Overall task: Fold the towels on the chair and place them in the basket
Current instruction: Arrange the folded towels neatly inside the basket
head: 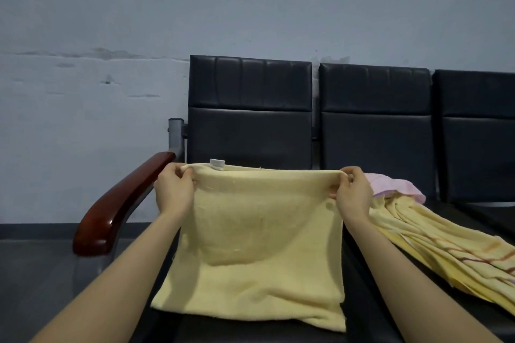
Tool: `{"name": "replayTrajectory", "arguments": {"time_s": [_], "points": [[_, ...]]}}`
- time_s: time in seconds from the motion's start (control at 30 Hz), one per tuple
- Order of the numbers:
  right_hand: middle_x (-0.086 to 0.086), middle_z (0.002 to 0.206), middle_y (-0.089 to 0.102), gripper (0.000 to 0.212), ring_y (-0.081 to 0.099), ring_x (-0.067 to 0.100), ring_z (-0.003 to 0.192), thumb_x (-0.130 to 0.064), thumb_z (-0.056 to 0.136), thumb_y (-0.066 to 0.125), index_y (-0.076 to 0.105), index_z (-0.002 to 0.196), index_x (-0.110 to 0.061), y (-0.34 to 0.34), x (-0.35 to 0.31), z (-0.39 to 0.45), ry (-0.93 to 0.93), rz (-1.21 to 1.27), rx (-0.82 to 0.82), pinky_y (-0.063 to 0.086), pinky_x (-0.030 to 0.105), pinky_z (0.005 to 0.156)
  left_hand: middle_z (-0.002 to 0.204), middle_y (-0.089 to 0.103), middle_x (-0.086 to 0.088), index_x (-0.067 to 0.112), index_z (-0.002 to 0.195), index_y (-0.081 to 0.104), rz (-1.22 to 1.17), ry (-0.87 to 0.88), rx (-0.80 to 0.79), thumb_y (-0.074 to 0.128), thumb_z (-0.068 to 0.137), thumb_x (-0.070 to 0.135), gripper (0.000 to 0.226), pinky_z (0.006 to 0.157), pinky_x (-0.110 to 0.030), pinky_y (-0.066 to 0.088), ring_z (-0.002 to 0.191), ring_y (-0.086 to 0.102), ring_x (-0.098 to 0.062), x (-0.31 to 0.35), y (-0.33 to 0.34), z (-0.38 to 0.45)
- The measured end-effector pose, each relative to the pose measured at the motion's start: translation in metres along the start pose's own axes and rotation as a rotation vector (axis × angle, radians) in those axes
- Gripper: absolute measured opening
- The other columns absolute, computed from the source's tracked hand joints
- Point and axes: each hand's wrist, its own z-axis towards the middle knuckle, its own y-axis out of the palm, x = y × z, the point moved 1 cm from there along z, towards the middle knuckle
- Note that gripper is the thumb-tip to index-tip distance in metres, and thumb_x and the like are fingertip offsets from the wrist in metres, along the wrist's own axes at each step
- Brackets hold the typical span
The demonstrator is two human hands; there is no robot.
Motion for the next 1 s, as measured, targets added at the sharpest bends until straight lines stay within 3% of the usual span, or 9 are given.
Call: {"name": "replayTrajectory", "arguments": {"time_s": [0.13,0.23,0.53,0.73,0.83,0.9,1.0], "points": [[0.006,0.105,0.057,0.013,0.058,0.025,0.095,-0.020,0.101,0.041,0.050,0.097,-0.028,0.012,-0.015,0.027,-0.030,0.010,0.024,0.055,0.049,0.082,0.097,0.062,-0.005,0.012,0.098,0.060,-0.061,0.011,0.036,0.052,0.094,0.013,0.009,0.073,-0.029,0.039,0.091,0.054,-0.019,0.022,0.013,0.020],[0.008,0.107,0.058,0.012,0.058,0.024,0.097,-0.018,0.101,0.040,0.050,0.099,-0.024,0.017,-0.042,0.045,-0.055,0.115,0.070,0.053,0.047,0.087,0.095,0.056,-0.002,0.010,0.100,0.057,-0.132,0.048,0.091,0.049,0.095,0.011,0.009,0.070,-0.020,0.033,0.087,0.049,-0.016,0.057,0.017,0.036],[-0.012,0.089,0.055,0.013,0.056,0.007,0.086,-0.017,0.103,0.039,0.047,0.102,-0.027,0.004,-0.120,0.056,-0.215,0.347,0.147,0.051,0.032,0.082,0.099,0.054,-0.002,0.011,0.106,0.049,-0.348,0.180,0.191,0.044,0.099,0.015,0.009,0.076,-0.032,0.041,0.089,0.052,-0.021,0.107,-0.002,0.047],[0.007,0.109,0.056,0.012,0.055,0.017,0.094,-0.016,0.102,0.040,0.048,0.102,-0.026,-0.014,-0.096,0.019,-0.211,0.294,0.169,0.044,0.033,0.080,0.085,0.044,0.011,0.017,0.098,0.055,-0.271,0.221,0.258,0.051,0.095,0.014,0.006,0.089,-0.043,0.043,0.106,0.048,-0.030,0.083,-0.021,0.009],[0.002,0.109,0.053,0.013,0.050,0.018,0.101,-0.015,0.101,0.042,0.049,0.102,-0.026,-0.022,-0.077,-0.008,-0.203,0.230,0.191,0.038,0.029,0.082,0.095,0.052,0.002,0.014,0.100,0.059,-0.193,0.153,0.234,0.050,0.094,0.016,0.010,0.100,-0.048,0.036,0.111,0.044,-0.030,0.063,-0.027,-0.018],[-0.001,0.106,0.053,0.012,0.044,0.016,0.103,-0.015,0.100,0.044,0.051,0.102,-0.025,-0.025,-0.063,-0.024,-0.184,0.174,0.188,0.036,0.030,0.084,0.106,0.059,-0.007,0.013,0.100,0.060,-0.130,0.118,0.227,0.049,0.094,0.017,0.014,0.104,-0.044,0.028,0.113,0.043,-0.029,0.047,-0.029,-0.032],[-0.004,0.097,0.054,0.012,0.046,0.022,0.105,-0.015,0.097,0.046,0.055,0.098,-0.023,-0.022,-0.035,-0.042,-0.128,0.117,0.185,0.041,0.042,0.092,0.110,0.060,-0.006,0.015,0.101,0.060,-0.077,0.046,0.203,0.049,0.092,0.017,0.014,0.104,-0.041,0.024,0.114,0.045,-0.027,0.022,-0.029,-0.050]]}}
